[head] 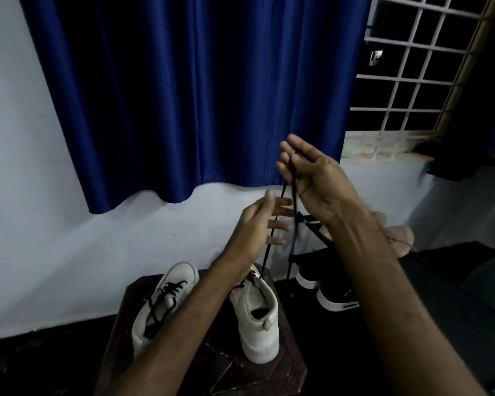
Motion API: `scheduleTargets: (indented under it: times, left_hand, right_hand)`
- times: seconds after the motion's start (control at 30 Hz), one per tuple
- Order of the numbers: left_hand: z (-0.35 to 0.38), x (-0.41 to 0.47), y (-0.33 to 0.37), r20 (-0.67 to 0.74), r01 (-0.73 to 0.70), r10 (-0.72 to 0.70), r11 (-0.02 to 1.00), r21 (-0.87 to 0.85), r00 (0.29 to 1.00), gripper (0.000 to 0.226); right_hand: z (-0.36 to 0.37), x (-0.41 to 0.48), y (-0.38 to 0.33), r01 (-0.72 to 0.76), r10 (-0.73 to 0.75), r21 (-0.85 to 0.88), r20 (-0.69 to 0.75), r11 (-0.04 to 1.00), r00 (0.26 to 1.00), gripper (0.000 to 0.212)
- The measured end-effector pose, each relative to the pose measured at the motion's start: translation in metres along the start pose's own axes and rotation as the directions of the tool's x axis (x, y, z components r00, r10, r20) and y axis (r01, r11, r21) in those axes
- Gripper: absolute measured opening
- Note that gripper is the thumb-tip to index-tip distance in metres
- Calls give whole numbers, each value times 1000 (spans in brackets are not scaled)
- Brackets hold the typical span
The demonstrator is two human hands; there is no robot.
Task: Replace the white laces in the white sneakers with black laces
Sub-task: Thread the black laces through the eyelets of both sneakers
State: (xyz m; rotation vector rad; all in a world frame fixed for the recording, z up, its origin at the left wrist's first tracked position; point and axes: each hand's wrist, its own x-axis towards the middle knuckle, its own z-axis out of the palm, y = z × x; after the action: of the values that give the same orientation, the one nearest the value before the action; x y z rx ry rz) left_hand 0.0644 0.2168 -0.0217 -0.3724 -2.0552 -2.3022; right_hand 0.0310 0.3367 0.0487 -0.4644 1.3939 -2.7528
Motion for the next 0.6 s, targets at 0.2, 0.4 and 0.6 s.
scheduleTargets:
  times: [0.2,0.4,0.6]
  left_hand:
    - [3,7,33,97,-92,73,974,208,993,21]
    - [-29,-3,19,77,-60,36,937,345,996,25]
    - [-38,-3,-2,-8,-114,171,688,717,985,9]
  right_hand:
    - [3,6,5,135,-135,0,-87,991,987,31]
    - [-32,4,16,134,-162,-131,-230,982,960,30]
    - [-65,-13,28,-81,-171,-949,-28,-306,985,32]
